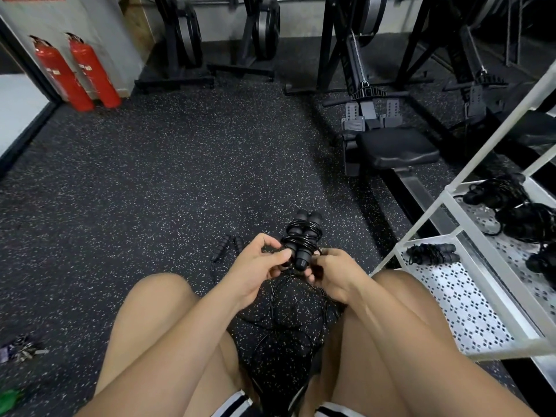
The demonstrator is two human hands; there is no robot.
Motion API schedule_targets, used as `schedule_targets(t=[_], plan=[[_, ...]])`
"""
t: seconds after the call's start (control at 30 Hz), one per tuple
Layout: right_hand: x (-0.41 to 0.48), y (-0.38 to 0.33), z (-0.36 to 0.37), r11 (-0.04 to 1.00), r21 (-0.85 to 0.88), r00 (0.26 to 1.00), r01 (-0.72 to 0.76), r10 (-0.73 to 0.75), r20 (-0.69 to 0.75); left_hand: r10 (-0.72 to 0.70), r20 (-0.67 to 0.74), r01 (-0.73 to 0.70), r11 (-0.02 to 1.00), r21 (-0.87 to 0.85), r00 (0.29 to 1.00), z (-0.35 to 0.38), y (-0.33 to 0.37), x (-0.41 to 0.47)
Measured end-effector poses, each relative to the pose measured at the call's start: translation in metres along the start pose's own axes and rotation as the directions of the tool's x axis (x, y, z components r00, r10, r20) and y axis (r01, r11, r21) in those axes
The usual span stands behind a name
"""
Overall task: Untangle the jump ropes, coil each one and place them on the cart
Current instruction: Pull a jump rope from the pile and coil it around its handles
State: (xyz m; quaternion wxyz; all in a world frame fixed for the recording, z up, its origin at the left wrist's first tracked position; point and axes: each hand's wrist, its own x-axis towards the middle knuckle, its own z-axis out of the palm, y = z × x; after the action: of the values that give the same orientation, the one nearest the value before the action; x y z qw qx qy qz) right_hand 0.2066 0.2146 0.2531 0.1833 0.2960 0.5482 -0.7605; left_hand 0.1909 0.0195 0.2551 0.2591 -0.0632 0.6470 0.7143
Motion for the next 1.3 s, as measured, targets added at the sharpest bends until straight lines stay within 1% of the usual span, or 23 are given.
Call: schedule_targets(t=[0.07, 0.13, 0.2, 0.23, 0.33, 0.43, 0.5, 0.53, 0.6, 0.67, 0.7, 0.8, 0.87, 0.93, 1.1, 1.17, 1.23, 1.3], plan=[[0.0, -0.004, -0.005, 0.999, 0.027, 0.998, -0.029, 0.028, 0.049, 0.018, -0.029, -0.016, 0.998, 0.063, 0.999, -0.002, 0.0, 0.0], [0.001, -0.005, -0.008, 1.0, -0.018, 0.999, -0.002, 0.002, 0.04, 0.02, -0.037, -0.015, 0.99, 0.137, 0.999, -0.002, -0.001, -0.002], [0.002, -0.004, -0.006, 0.995, -0.085, 0.999, 0.049, -0.051, -0.011, 0.005, -0.021, -0.001, 0.986, 0.164, 1.0, -0.002, -0.003, -0.002], [0.002, -0.003, -0.005, 0.994, -0.091, 0.997, 0.061, -0.064, -0.031, -0.001, -0.011, 0.003, 0.987, 0.163, 1.0, -0.003, -0.004, -0.002], [0.003, 0.0, -0.003, 0.999, -0.04, 0.996, 0.033, -0.036, -0.077, -0.017, 0.027, 0.011, 0.983, 0.181, 1.0, -0.008, -0.002, 0.0], [0.005, -0.002, -0.006, 1.0, -0.024, 0.987, 0.007, -0.011, -0.158, -0.028, 0.04, 0.015, 0.961, 0.275, 0.999, -0.004, 0.0, -0.001], [0.006, -0.004, -0.008, 0.999, -0.052, 0.979, -0.002, -0.009, -0.202, -0.012, 0.03, 0.001, 0.942, 0.337, 0.999, 0.002, 0.001, 0.0], [0.005, -0.005, -0.008, 0.997, -0.073, 0.975, 0.01, -0.026, -0.219, 0.003, 0.02, -0.01, 0.929, 0.37, 1.0, 0.005, 0.001, 0.0], [0.006, -0.007, -0.011, 0.984, -0.161, 0.961, 0.078, -0.118, -0.251, 0.021, -0.014, -0.014, 0.918, 0.397, 1.0, 0.009, 0.002, 0.0], [0.005, -0.009, -0.014, 0.957, -0.26, 0.957, 0.133, -0.191, -0.216, 0.01, -0.054, 0.009, 0.941, 0.338, 0.999, 0.009, 0.0, 0.002], [0.003, -0.009, -0.013, 0.958, -0.257, 0.969, 0.129, -0.177, -0.172, -0.002, -0.07, 0.023, 0.957, 0.29, 0.998, 0.008, -0.002, 0.003], [0.0, -0.001, -0.006, 0.989, -0.128, 0.995, 0.07, -0.078, -0.062, -0.024, -0.106, 0.043, 0.984, 0.171, 0.994, 0.003, -0.004, 0.004], [-0.003, 0.002, 0.001, 0.996, -0.013, 0.995, 0.083, -0.084, -0.055, -0.001, -0.128, 0.023, 0.985, 0.169, 0.992, 0.004, -0.003, 0.002], [-0.004, 0.003, 0.004, 0.993, 0.013, 0.993, 0.113, -0.113, -0.033, 0.039, -0.153, -0.012, 0.985, 0.173, 0.987, 0.007, -0.002, 0.001], [-0.008, 0.005, 0.006, 0.98, -0.081, 0.979, 0.181, -0.171, 0.115, 0.108, -0.18, -0.069, 0.975, 0.212, 0.978, 0.009, -0.005, -0.001], [-0.009, 0.007, 0.006, 0.955, -0.185, 0.965, 0.233, -0.204, 0.163, 0.136, -0.171, -0.095, 0.969, 0.229, 0.976, 0.01, -0.006, -0.001], [-0.008, 0.009, 0.005, 0.904, -0.312, 0.955, 0.293, -0.264, 0.133, 0.145, -0.166, -0.1, 0.962, 0.253, 0.975, 0.012, -0.007, -0.001], [-0.003, 0.01, 0.002, 0.876, -0.355, 0.945, 0.327, -0.312, 0.1, 0.126, -0.164, -0.082, 0.965, 0.25, 0.978, 0.013, -0.008, -0.002]])
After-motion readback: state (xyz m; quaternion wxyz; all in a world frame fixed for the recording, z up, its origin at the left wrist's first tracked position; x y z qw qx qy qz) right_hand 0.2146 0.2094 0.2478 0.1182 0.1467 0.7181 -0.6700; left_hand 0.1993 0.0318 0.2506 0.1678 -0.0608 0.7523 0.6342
